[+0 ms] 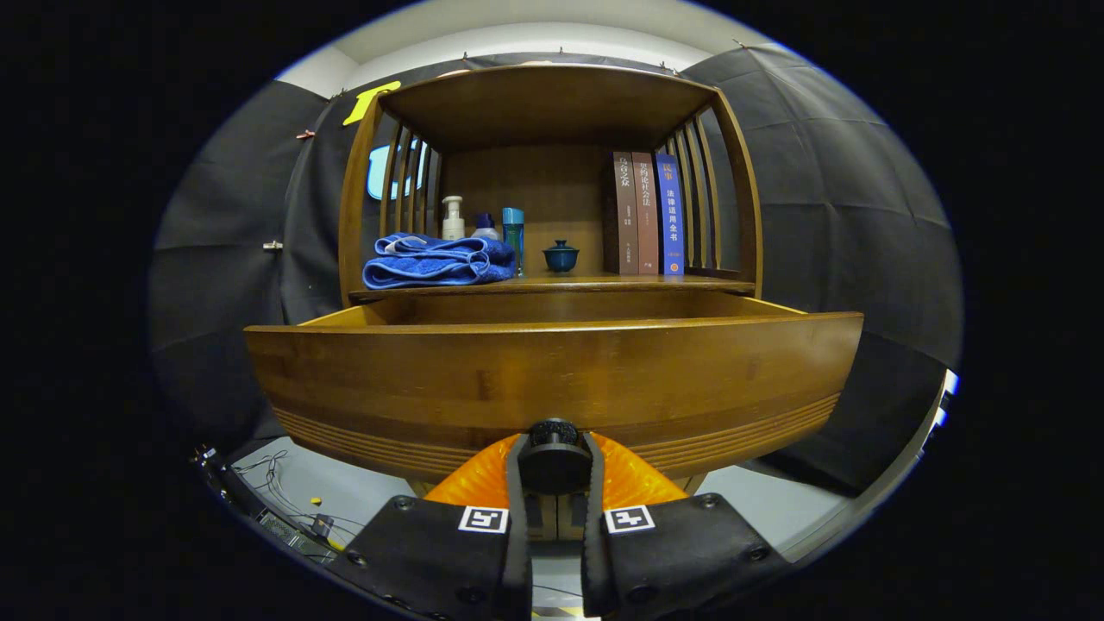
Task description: Pull open the drawer, take out the items inside it, and place them on the countertop above the cabinet.
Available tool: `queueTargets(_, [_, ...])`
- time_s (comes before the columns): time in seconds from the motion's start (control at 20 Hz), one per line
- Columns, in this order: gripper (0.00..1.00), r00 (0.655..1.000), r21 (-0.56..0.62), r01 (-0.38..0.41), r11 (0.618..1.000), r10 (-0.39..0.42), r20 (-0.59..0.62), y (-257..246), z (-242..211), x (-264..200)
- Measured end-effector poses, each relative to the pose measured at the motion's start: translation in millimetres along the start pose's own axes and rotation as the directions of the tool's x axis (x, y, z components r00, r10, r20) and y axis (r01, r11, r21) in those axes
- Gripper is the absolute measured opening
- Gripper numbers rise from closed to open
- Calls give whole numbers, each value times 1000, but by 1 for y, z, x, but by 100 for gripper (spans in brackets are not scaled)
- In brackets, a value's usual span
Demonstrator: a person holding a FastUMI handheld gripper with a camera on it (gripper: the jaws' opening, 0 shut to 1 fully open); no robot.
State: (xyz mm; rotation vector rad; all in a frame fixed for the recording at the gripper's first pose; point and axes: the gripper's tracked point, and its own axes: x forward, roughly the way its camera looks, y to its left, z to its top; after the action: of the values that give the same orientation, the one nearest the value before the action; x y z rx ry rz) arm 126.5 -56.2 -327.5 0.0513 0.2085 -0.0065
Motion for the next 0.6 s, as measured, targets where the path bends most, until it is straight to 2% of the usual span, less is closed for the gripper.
queueTargets(0.5, [27,1000,9,-2,1000,2,-30,0,-15,-14])
queueTargets(0.6, [38,999,44,-20,999,22,-42,1,-9,-19])
